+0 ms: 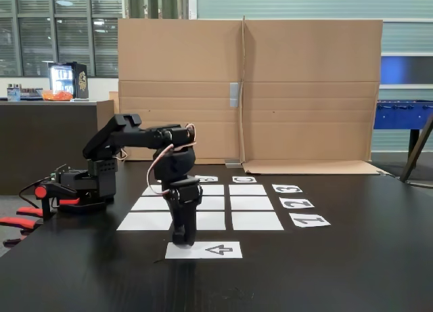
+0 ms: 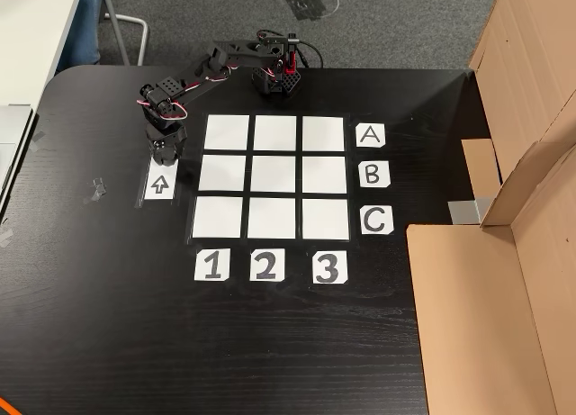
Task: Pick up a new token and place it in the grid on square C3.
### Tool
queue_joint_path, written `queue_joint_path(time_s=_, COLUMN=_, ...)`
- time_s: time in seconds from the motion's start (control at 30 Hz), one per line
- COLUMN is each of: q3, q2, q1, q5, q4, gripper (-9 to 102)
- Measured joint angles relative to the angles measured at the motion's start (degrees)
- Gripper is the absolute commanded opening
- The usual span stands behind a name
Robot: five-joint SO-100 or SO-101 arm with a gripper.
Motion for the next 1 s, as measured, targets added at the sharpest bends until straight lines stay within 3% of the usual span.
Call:
queue_joint_path(time_s=0.53, q3=17.0, q2=21.6, q1=-2.3, q5=-1.1, q4=-0.4, gripper=0)
queue_joint_path(time_s=1.0, q3=32.1, q2=40.1, q1=-13.1, q5=-0.9, q4=-0.3, gripper=0)
